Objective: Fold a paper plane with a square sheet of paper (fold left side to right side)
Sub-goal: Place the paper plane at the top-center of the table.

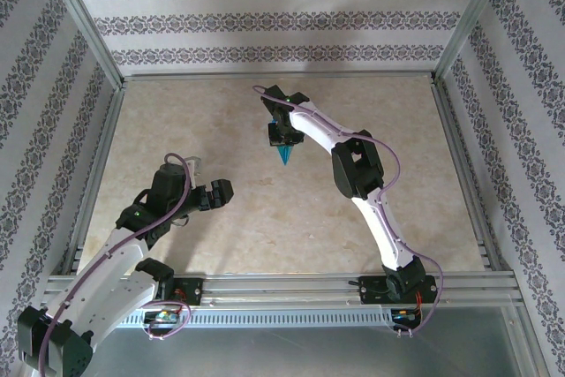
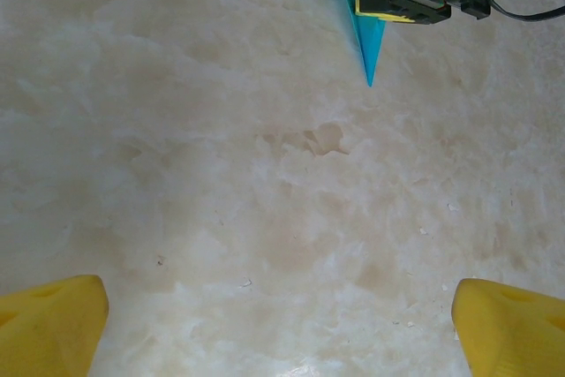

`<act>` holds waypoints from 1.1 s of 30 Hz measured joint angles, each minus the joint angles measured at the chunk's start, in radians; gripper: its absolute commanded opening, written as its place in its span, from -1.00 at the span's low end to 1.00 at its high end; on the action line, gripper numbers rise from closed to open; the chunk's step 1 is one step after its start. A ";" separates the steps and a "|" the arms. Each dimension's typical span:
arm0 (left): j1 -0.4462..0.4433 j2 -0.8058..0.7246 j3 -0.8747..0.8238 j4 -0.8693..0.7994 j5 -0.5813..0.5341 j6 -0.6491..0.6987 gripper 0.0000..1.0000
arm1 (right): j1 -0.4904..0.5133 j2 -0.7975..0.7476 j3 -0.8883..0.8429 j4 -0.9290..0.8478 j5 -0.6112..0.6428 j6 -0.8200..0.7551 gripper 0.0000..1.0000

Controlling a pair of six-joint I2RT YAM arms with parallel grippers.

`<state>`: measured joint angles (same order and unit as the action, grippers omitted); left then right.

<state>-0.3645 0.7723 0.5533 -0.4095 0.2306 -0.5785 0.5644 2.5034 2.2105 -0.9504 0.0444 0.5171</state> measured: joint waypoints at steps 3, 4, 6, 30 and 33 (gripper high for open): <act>0.000 0.000 0.000 -0.003 0.000 0.000 1.00 | -0.006 0.002 0.000 0.001 -0.007 0.002 -0.66; 0.000 0.000 0.000 -0.003 0.000 0.000 1.00 | -0.006 0.002 0.000 0.001 -0.009 0.003 -0.62; 0.000 0.000 0.000 -0.003 0.000 0.000 1.00 | -0.006 0.002 -0.001 0.001 -0.012 0.005 -0.56; 0.014 0.098 0.000 -0.002 0.009 -0.029 1.00 | 0.001 -0.055 -0.106 0.042 0.054 0.072 -0.26; 0.014 0.101 0.000 -0.002 0.010 -0.031 1.00 | 0.007 -0.055 -0.105 0.039 0.065 0.077 -0.24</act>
<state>-0.3500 0.8738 0.5537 -0.4114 0.2401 -0.6094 0.5716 2.4481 2.1052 -0.9115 0.1093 0.5941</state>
